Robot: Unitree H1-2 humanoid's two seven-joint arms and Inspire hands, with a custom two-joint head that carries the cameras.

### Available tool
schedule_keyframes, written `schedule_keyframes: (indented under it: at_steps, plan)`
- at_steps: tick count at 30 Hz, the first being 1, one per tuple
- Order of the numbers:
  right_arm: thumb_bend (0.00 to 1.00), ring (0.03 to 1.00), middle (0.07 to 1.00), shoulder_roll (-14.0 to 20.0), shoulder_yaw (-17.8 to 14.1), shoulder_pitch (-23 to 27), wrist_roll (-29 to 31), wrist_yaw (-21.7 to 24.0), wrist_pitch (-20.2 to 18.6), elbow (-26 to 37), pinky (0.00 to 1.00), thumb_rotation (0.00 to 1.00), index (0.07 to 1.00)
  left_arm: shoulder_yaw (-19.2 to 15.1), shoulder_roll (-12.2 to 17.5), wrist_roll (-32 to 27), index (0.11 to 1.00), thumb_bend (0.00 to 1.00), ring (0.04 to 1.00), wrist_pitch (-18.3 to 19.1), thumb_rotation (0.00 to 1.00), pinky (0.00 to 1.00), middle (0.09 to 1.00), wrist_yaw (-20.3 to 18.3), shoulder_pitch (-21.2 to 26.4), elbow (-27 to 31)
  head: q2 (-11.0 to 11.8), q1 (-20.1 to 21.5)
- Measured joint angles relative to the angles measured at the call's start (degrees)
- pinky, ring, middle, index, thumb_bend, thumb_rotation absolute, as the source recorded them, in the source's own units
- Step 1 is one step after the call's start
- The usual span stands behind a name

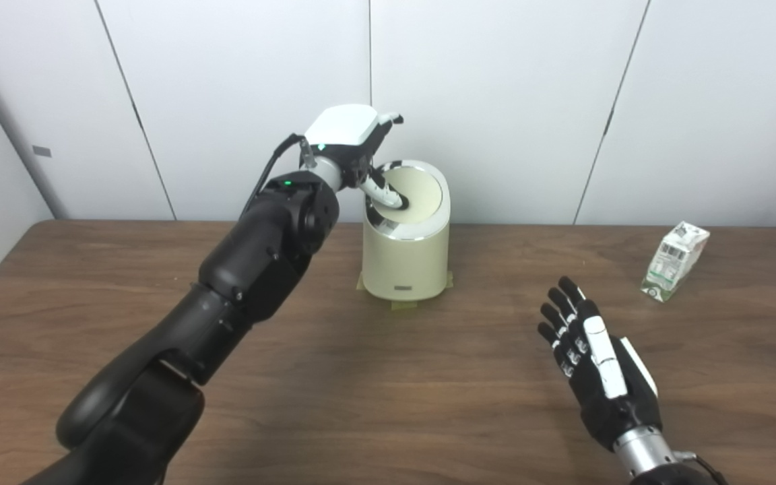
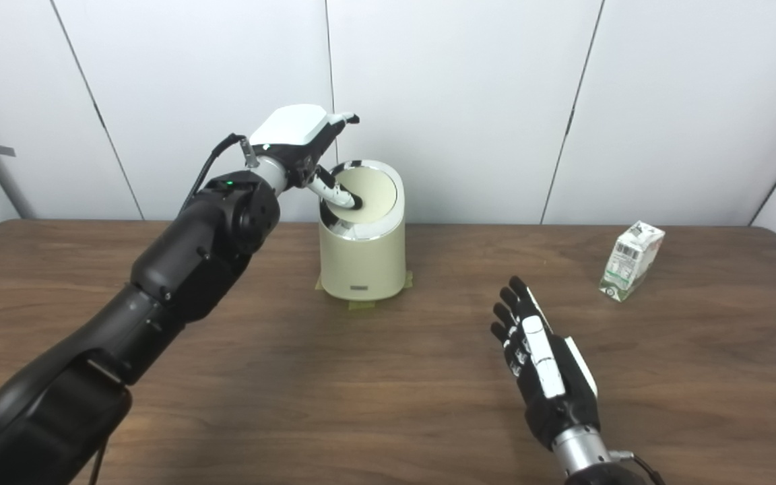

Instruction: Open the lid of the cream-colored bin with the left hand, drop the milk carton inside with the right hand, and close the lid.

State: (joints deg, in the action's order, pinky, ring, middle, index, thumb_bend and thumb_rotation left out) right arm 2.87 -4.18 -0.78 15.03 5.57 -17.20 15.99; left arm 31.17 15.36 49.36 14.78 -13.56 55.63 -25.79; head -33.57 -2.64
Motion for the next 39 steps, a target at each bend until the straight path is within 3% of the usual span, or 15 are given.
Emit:
schedule_keyframes:
  at_steps: [6,11,15,20,21,23,25,29,34,35,39]
  plan:
    - [0.68,0.955,0.969,0.0,0.0,0.4,-0.4,-0.1,0.9,-0.9,0.95,0.75,0.967,3.0,0.5,4.3,0.959,0.95,0.935,-2.4,0.08,0.91,0.929,1.9,0.4,0.1,0.3,-0.3]
    - [0.68,0.961,0.976,0.0,-0.1,0.4,-0.4,-0.1,1.2,-1.0,0.95,0.76,0.977,2.6,0.2,4.3,0.958,0.91,0.935,-2.0,0.11,0.90,0.942,-0.1,0.4,1.2,0.3,-0.4]
    - [0.69,0.964,0.979,0.2,-0.2,0.5,-0.3,0.0,1.9,-1.6,0.95,0.76,0.982,-0.9,-0.5,1.6,0.931,0.83,0.909,-0.8,0.22,0.85,0.931,-2.0,0.2,1.9,0.7,-0.3]
    - [0.66,0.968,0.984,0.6,-0.4,0.4,0.1,0.1,2.0,-2.6,0.95,0.76,0.985,-7.8,-1.1,-3.8,0.886,0.50,0.871,3.4,0.45,0.75,0.922,-4.3,-1.4,6.0,1.8,-2.1]
    - [0.65,0.970,0.983,0.7,-0.5,0.4,0.3,0.1,2.0,-2.6,0.95,0.76,0.986,-9.2,-1.2,-4.9,0.879,0.43,0.867,4.4,0.58,0.75,0.916,-4.7,-1.8,7.7,1.7,-3.2]
    - [0.63,0.977,0.984,0.7,-0.8,0.5,0.8,0.2,2.0,-2.6,0.97,0.75,0.990,-11.2,-1.3,-6.6,0.890,0.40,0.888,5.8,0.82,0.78,0.923,-5.1,-2.1,10.5,1.7,-3.9]
    - [0.60,0.982,0.987,0.7,-1.2,0.5,1.6,0.3,2.0,-2.7,0.97,0.76,0.996,-13.3,-1.4,-7.8,0.912,0.40,0.910,7.4,0.95,0.81,0.937,-5.0,-2.7,13.7,1.8,-4.0]
    - [0.59,0.969,0.981,1.6,-1.5,0.5,1.9,1.0,2.2,-3.3,0.95,0.77,0.992,-15.6,-2.1,-9.5,0.942,0.41,0.925,10.1,1.00,0.85,0.945,-4.7,-4.3,16.8,1.8,-3.8]
    - [0.61,0.957,0.972,2.0,-1.5,0.4,2.0,1.3,2.6,-3.3,0.94,0.76,0.974,-19.2,-3.9,-13.9,0.851,0.43,0.874,11.6,1.00,0.80,0.874,-4.6,-9.8,23.0,1.8,-2.9]
    - [0.61,0.961,0.975,1.9,-1.5,0.3,2.1,1.3,2.6,-3.3,0.95,0.76,0.976,-20.2,-4.3,-15.1,0.848,0.42,0.862,11.7,1.00,0.79,0.863,-4.4,-11.1,24.6,1.8,-2.6]
    - [0.63,0.963,0.976,1.8,-2.0,0.0,2.6,1.3,2.5,-3.3,0.95,0.75,0.971,-26.9,-7.5,-20.2,0.900,0.52,0.875,11.8,1.00,0.81,0.877,-3.7,-17.6,31.2,2.2,-2.3]
